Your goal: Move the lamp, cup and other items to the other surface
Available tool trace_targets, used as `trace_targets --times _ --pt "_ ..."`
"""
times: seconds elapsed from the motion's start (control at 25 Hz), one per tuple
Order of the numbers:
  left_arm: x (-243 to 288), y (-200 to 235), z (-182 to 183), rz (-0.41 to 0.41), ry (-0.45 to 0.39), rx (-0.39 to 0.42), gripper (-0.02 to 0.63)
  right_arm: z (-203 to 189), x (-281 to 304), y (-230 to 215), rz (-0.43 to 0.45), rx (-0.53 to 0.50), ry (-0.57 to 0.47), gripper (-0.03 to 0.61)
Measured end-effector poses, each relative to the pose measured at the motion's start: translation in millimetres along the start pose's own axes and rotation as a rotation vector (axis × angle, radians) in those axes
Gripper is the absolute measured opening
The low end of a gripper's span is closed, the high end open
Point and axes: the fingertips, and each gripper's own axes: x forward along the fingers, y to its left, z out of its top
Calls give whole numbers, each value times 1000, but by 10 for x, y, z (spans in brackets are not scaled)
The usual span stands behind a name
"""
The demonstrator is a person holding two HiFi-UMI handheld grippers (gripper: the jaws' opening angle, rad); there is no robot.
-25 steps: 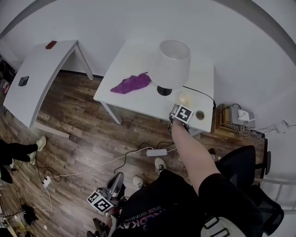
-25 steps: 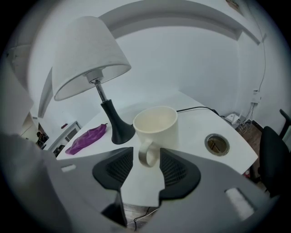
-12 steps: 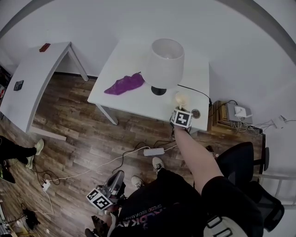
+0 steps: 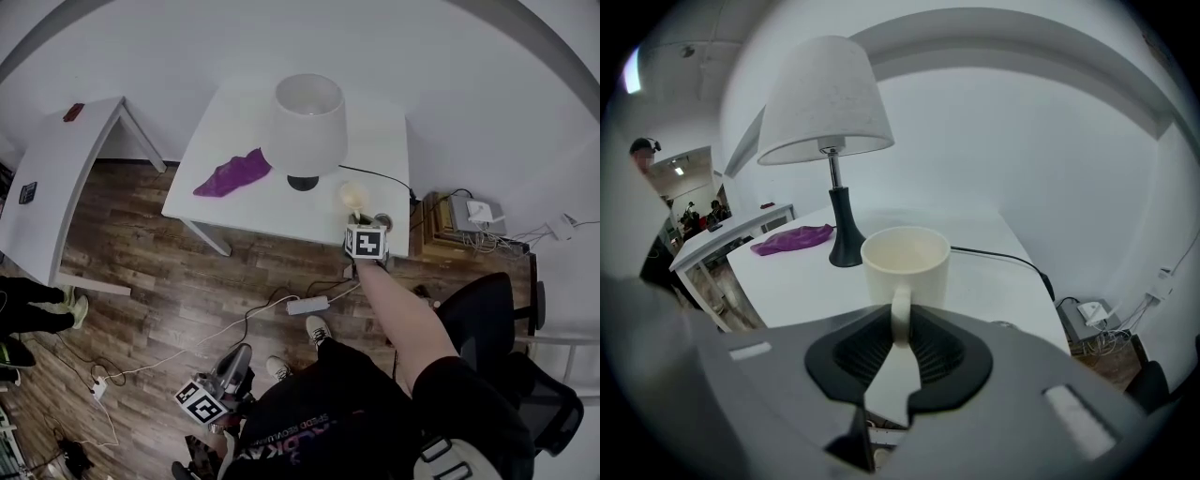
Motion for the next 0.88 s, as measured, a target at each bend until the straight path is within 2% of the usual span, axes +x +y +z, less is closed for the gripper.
trace_targets --times 0.64,0.88 --pt "325 -181 -145 -9 -12 19 -2 -25 54 -228 68 -36 55 66" --pt "471 -221 -219 -2 -26 13 -2 -7 73 -237 99 -93 44 55"
